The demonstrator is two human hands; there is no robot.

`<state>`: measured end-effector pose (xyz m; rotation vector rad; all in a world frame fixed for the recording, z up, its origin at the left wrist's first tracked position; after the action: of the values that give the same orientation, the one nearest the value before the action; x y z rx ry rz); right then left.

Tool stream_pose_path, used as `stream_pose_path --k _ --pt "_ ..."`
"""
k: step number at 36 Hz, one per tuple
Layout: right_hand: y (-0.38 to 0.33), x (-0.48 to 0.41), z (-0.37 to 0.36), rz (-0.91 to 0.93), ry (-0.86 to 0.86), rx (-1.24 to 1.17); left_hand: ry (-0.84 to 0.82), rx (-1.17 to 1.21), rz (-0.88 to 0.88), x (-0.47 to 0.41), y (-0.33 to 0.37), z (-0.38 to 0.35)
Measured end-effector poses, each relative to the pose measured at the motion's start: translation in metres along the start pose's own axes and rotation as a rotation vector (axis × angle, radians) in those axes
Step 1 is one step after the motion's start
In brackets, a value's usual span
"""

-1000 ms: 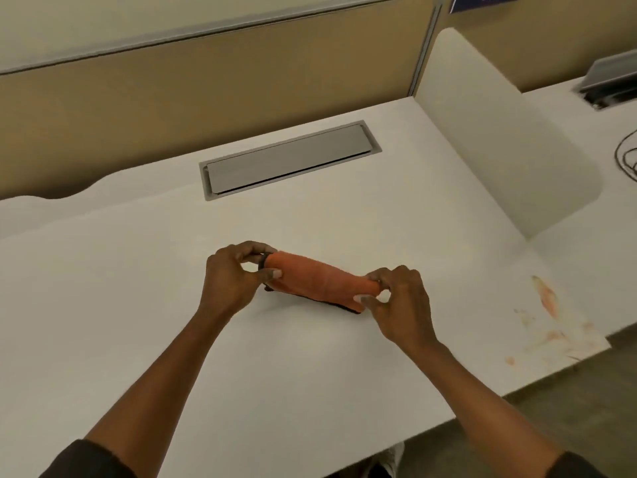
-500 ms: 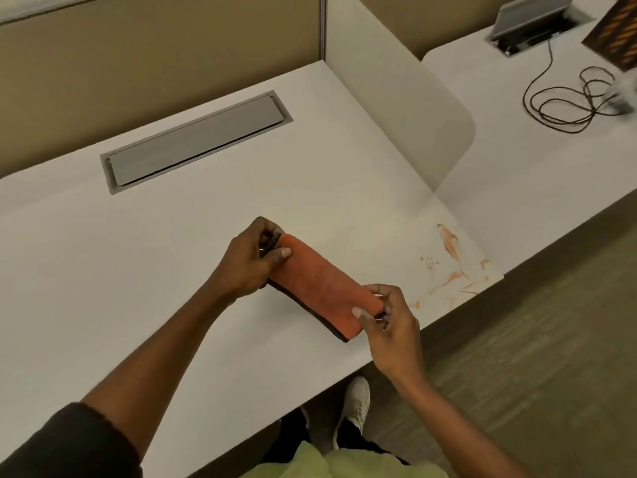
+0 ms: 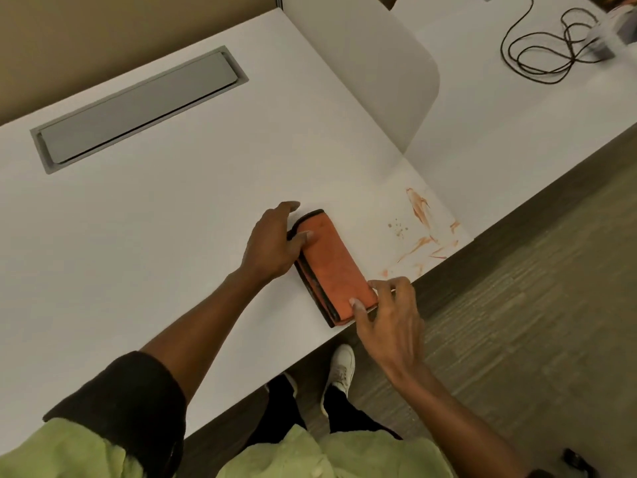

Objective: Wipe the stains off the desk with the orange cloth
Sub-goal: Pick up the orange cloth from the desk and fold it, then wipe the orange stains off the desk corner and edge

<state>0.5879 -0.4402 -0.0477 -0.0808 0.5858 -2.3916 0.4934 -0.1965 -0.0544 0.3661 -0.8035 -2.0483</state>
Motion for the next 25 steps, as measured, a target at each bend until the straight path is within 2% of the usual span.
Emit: stream_pose_path --k 2,4,8,12,15,22,25 --pt "-0.013 -0.006 0.009 0.148 0.112 0.014 0.056 -0.034 0.018 0.015 -0.012 0.0" --pt "-0.028 -0.011 0.006 0.277 0.124 -0.042 0.104 -0.038 0.039 0.033 -0.023 -0.001" --pt "-0.062 -0.022 -0.025 0.545 -0.014 -0.147 0.168 -0.042 0.066 0.063 -0.042 -0.008" --pt "-0.086 -0.025 -0.073 0.753 -0.17 0.01 0.173 -0.054 0.073 0.081 -0.056 -0.017" --pt "-0.091 -0.034 -0.09 0.732 -0.195 0.102 0.173 -0.104 0.047 0.088 -0.062 -0.022" --pt "-0.073 -0.023 -0.082 0.401 -0.117 0.152 0.184 -0.2 0.026 0.091 -0.067 -0.025" --pt "-0.063 0.006 -0.077 0.363 -0.113 0.165 0.187 -0.22 0.019 0.091 -0.066 -0.024"
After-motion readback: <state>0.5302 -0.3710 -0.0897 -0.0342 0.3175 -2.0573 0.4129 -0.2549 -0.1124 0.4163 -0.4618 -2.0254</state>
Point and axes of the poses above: each hand's wrist, its own x-axis away from the middle knuckle, its own z-axis out of the back of the hand, y = z × x, the point moved 10 cm from there along -x, towards the middle knuckle, and after that the axes turned 14 degrees about y, right-handed, at the moved point
